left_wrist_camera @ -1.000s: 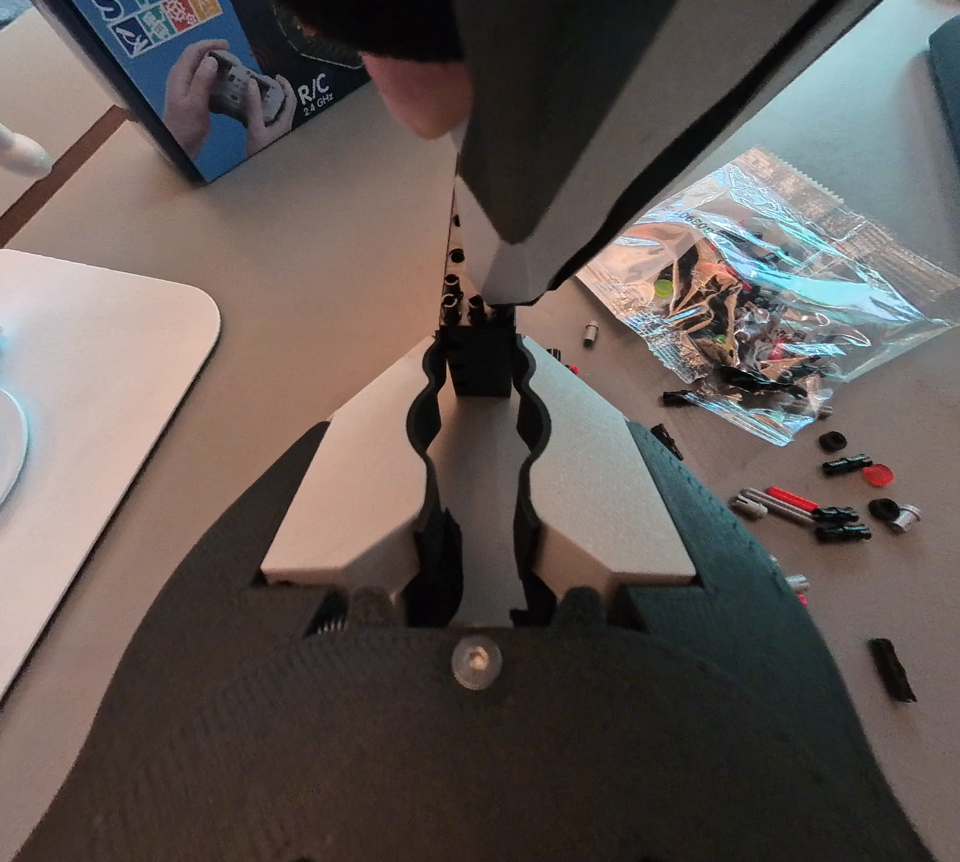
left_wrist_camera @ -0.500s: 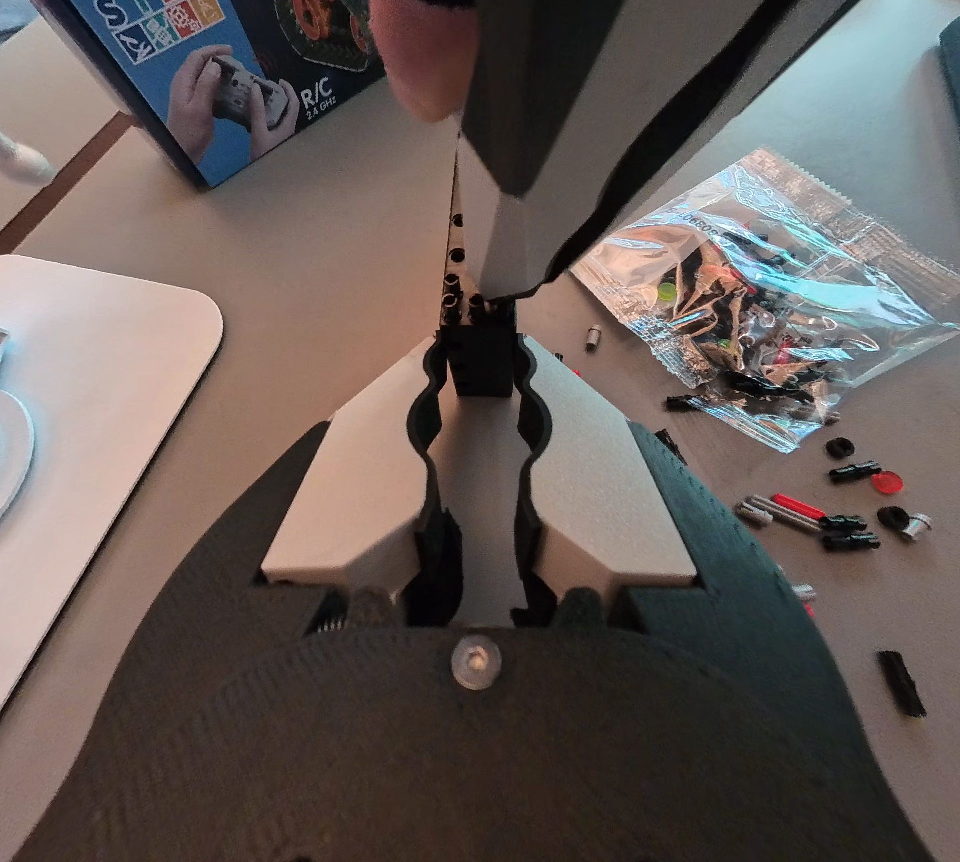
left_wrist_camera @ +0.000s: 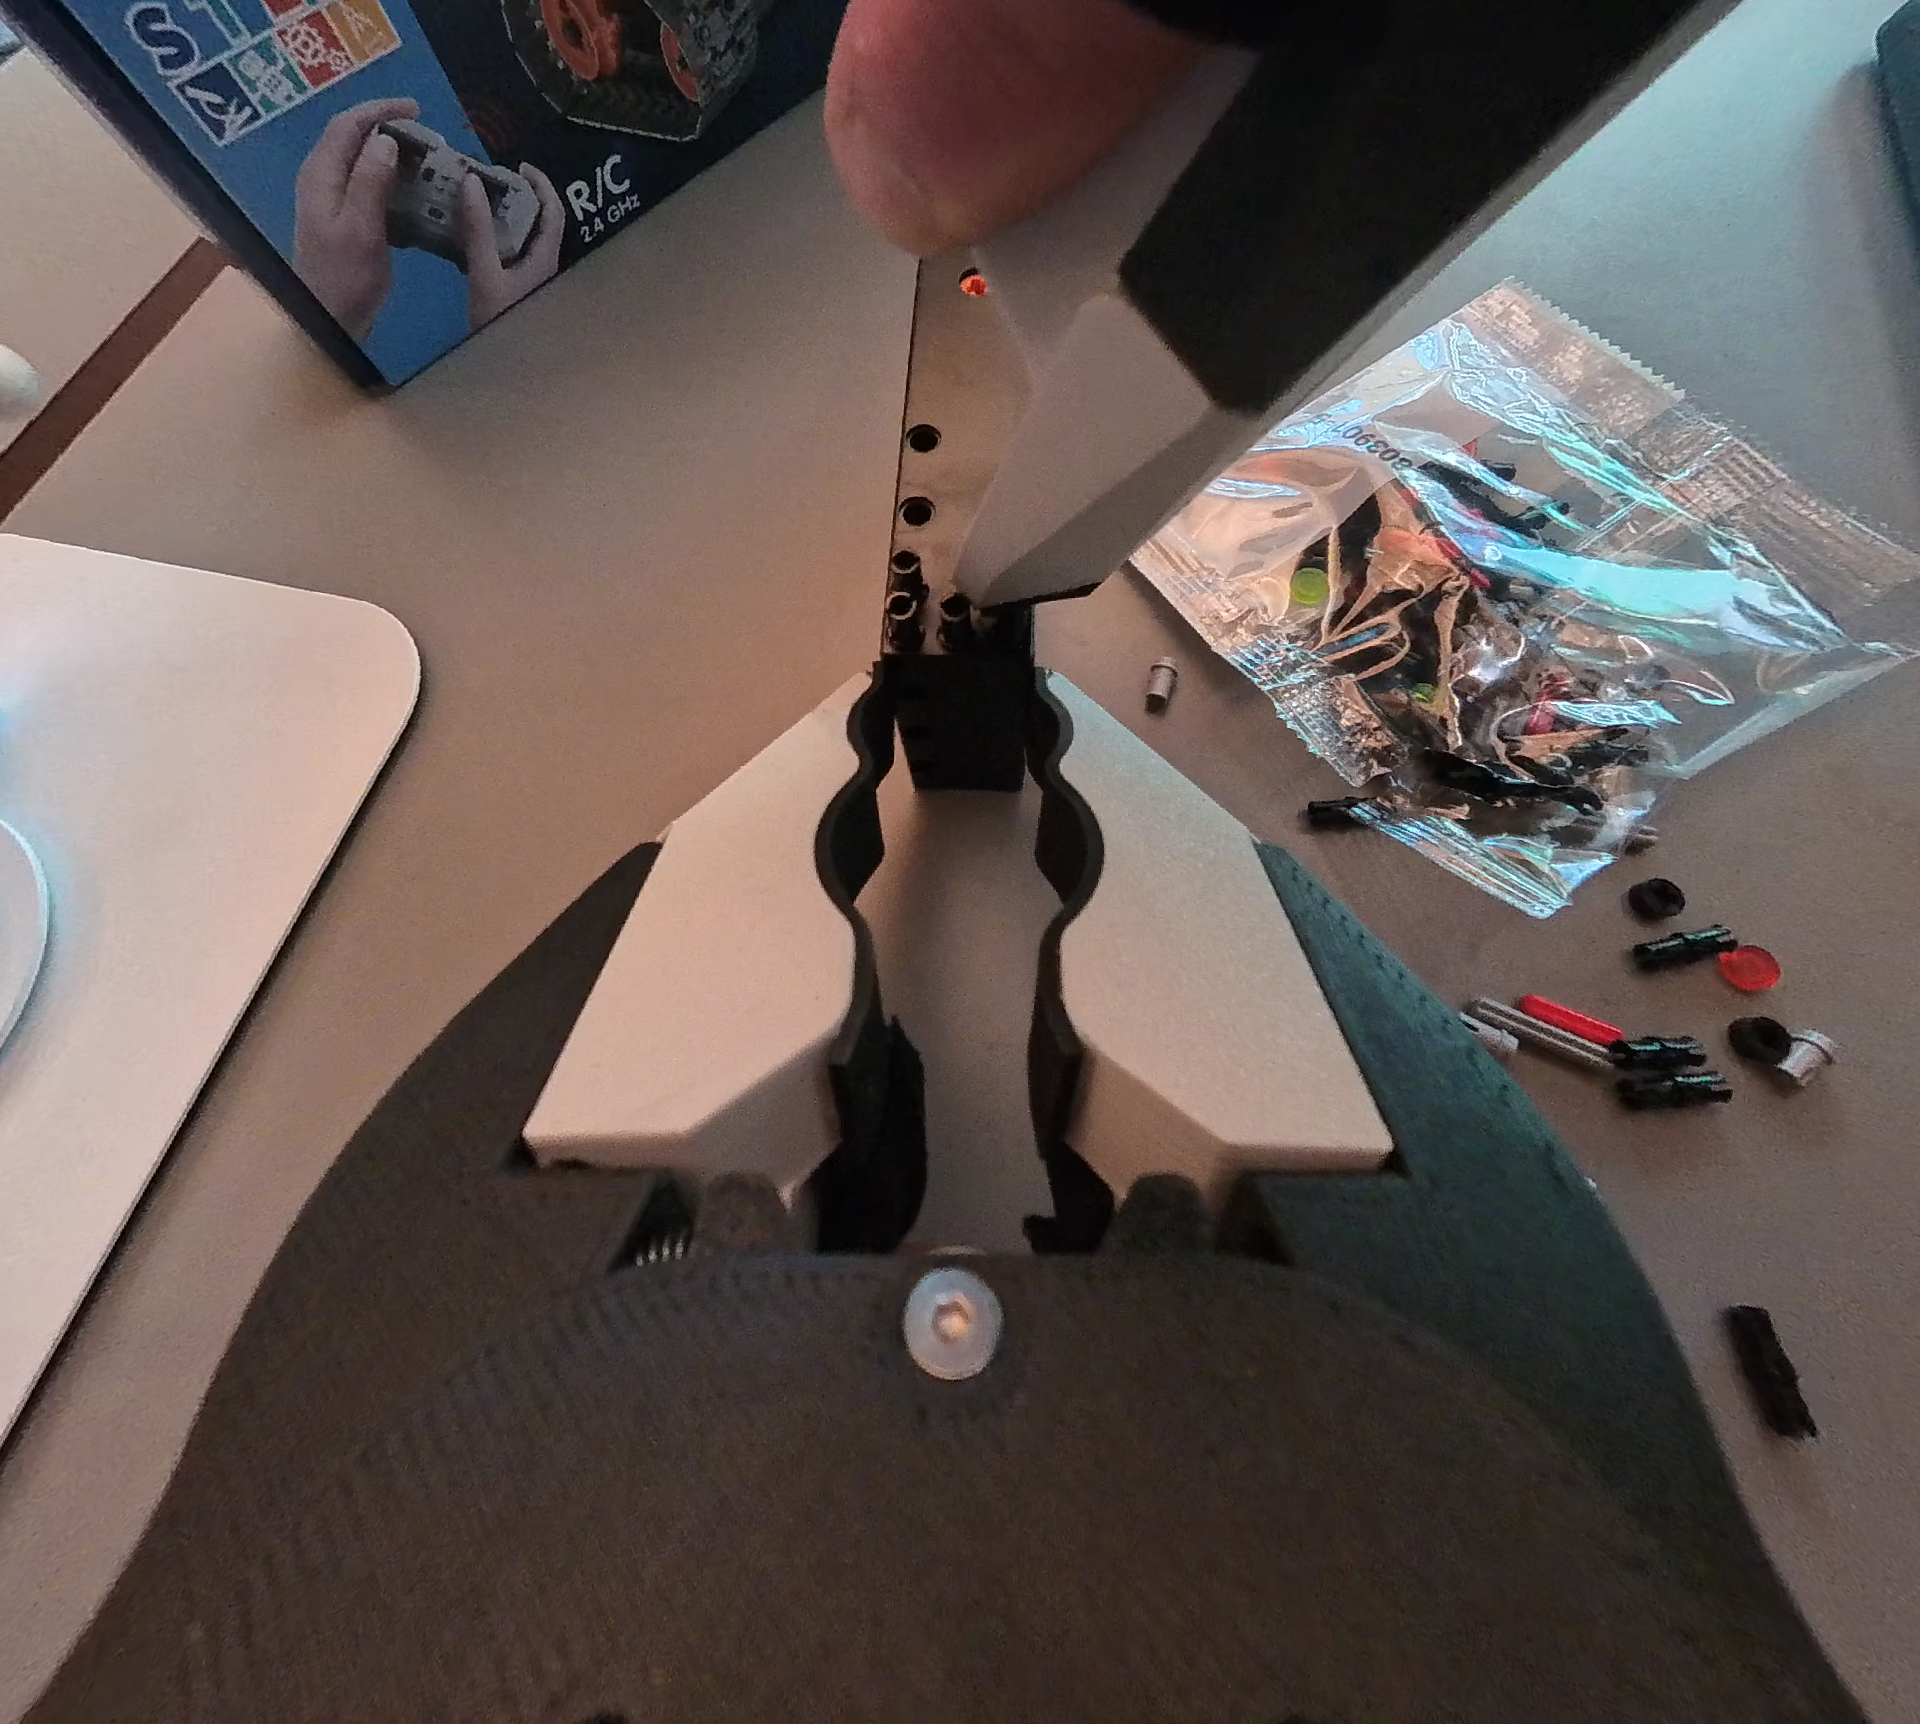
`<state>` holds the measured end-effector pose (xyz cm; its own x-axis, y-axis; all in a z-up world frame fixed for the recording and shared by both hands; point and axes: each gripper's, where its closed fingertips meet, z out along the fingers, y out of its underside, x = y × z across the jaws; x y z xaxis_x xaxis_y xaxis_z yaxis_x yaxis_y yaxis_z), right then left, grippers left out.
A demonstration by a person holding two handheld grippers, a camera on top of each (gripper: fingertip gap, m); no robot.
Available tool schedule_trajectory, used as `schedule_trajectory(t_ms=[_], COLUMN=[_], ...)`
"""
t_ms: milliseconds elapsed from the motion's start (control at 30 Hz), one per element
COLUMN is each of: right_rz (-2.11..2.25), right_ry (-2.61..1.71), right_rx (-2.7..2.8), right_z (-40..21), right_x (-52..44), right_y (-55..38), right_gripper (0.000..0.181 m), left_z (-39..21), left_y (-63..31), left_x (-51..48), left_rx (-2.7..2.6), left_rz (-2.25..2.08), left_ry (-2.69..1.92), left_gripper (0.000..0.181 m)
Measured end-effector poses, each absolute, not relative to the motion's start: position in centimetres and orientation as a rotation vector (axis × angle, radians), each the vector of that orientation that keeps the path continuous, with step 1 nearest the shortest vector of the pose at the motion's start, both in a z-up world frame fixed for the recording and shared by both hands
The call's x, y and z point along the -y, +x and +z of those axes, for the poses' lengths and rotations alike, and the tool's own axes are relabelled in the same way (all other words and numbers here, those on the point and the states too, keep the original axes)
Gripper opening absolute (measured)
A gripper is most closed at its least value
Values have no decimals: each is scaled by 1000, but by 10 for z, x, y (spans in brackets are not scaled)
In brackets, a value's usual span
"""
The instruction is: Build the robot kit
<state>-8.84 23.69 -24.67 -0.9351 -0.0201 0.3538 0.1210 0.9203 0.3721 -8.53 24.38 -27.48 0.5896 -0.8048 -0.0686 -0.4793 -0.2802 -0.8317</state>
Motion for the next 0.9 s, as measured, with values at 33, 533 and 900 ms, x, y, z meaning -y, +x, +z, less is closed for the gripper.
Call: schedule_trajectory(t_ms=[33, 533, 900], right_rz=[-567, -670, 143], right_ry=[-64, -163, -995], right_rx=[2732, 2850, 2476], right_z=[-247, -246, -215], right_x=[-237, -238, -230], right_y=[-89, -89, -91], right_gripper=[1, 2, 1], left_z=[-275, -275, -242], left_y=[-86, -86, -98], left_x=[-244, -246, -251], left_rx=[-1027, -1031, -884], left_rz=[-467, -445, -341], left_ry=[-1937, -1933, -1831], left_gripper=[23, 23, 43])
